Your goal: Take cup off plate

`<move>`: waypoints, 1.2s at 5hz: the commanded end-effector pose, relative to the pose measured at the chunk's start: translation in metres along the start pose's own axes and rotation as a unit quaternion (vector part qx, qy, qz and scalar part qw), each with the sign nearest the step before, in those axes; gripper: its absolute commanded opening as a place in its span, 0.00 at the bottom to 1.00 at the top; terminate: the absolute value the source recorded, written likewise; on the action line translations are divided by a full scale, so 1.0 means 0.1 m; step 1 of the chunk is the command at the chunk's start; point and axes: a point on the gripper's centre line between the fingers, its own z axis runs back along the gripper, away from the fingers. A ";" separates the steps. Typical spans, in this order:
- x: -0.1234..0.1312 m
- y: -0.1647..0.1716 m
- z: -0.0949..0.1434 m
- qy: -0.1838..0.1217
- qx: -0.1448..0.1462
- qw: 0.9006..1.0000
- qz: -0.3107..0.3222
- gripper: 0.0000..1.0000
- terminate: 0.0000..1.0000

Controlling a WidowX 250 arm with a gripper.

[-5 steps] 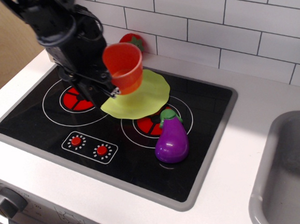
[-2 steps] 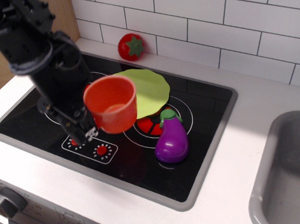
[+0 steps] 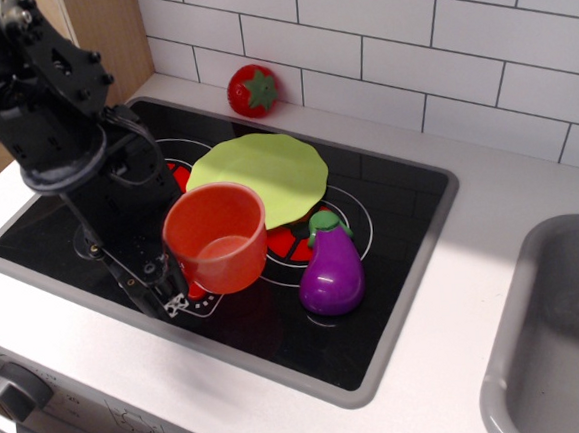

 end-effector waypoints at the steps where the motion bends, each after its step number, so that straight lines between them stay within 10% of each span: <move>1: 0.05 0.09 -0.04 -0.011 0.023 1.000 0.011 1.00 0.00; 6: 0.13 0.31 0.57 -0.039 0.034 0.997 0.055 1.00 0.00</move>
